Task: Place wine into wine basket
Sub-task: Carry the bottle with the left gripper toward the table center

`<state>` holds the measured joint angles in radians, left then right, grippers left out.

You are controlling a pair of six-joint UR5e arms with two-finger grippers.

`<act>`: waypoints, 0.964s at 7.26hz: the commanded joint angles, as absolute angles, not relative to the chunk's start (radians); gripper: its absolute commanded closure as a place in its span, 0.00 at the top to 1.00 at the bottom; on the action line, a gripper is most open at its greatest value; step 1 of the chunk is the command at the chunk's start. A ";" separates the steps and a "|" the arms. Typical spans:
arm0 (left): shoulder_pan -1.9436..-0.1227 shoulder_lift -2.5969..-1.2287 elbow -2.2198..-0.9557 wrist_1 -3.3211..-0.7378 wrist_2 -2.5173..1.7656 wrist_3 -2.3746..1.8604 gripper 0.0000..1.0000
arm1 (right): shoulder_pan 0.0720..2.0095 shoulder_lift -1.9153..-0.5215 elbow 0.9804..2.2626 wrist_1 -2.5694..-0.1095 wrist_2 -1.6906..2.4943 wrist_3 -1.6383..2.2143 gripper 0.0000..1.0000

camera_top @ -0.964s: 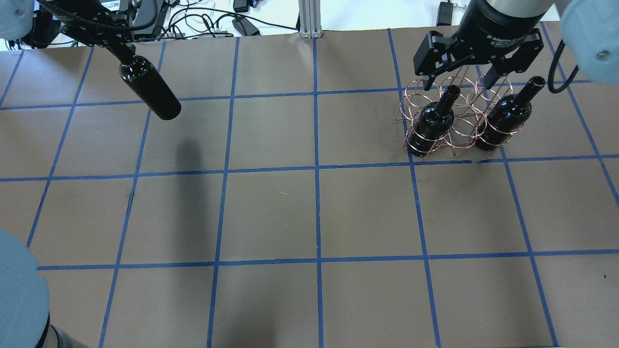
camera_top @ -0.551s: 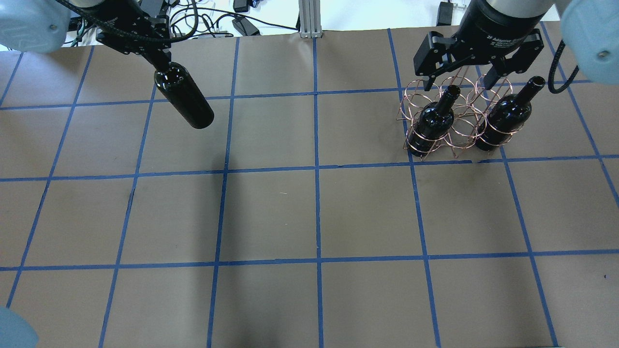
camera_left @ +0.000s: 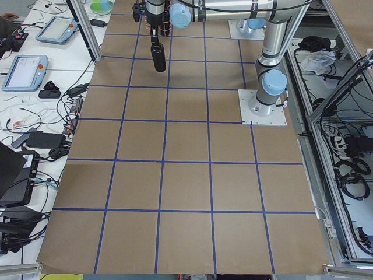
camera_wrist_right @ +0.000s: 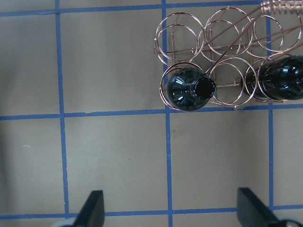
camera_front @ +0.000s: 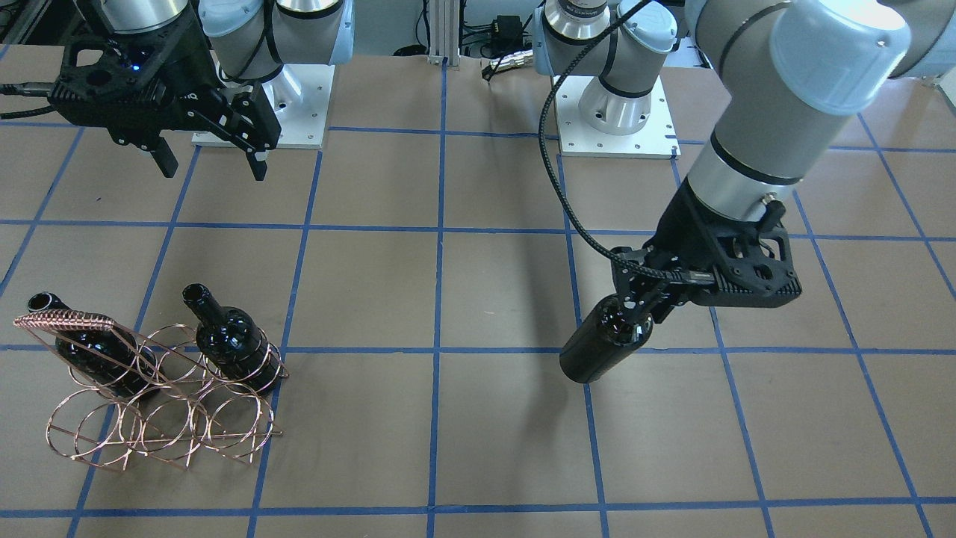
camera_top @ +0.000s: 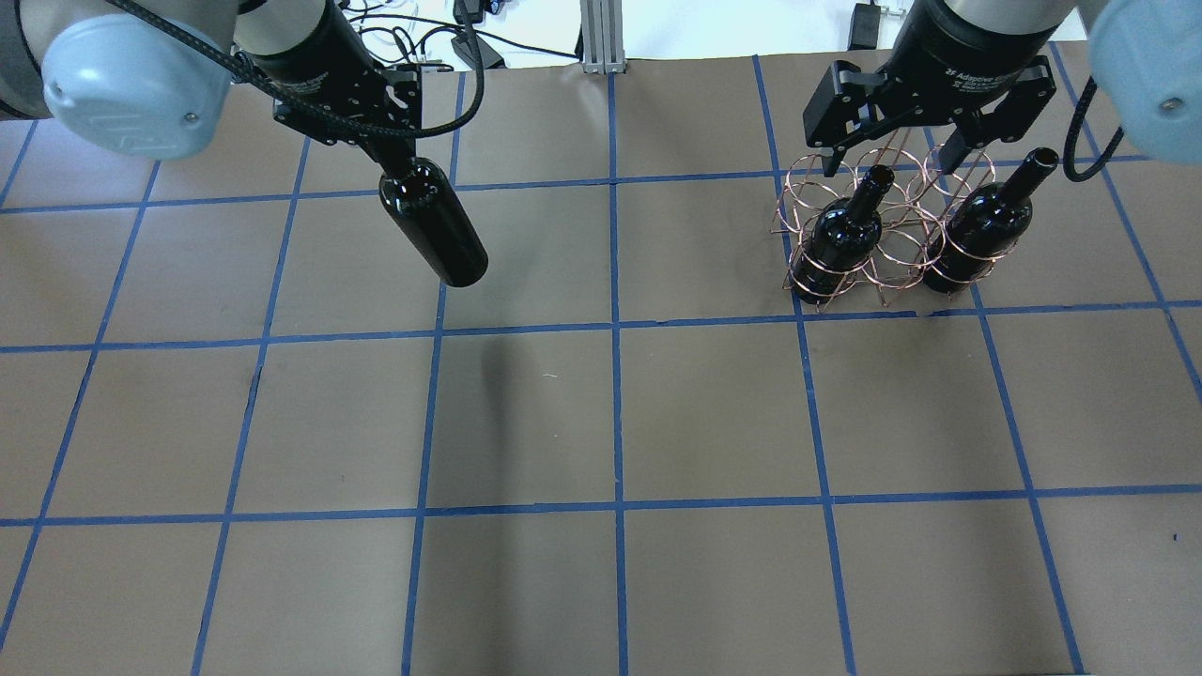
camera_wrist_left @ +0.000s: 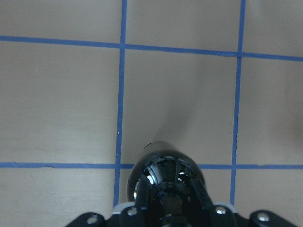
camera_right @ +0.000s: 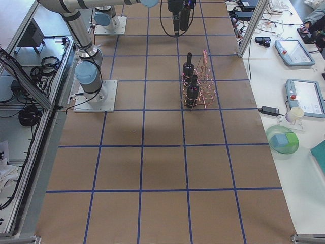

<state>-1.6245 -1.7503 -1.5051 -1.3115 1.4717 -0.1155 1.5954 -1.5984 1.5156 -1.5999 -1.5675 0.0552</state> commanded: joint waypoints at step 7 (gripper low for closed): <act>-1.721 -1.755 -1.653 -1.246 1.508 -0.133 0.00 | 1.595 -1.598 1.519 -1.598 -1.569 0.055 1.00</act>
<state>-1.7206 -1.7489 -1.6319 -1.2544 1.5080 -0.1380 1.5953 -1.5984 1.5183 -1.5989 -1.5681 0.0552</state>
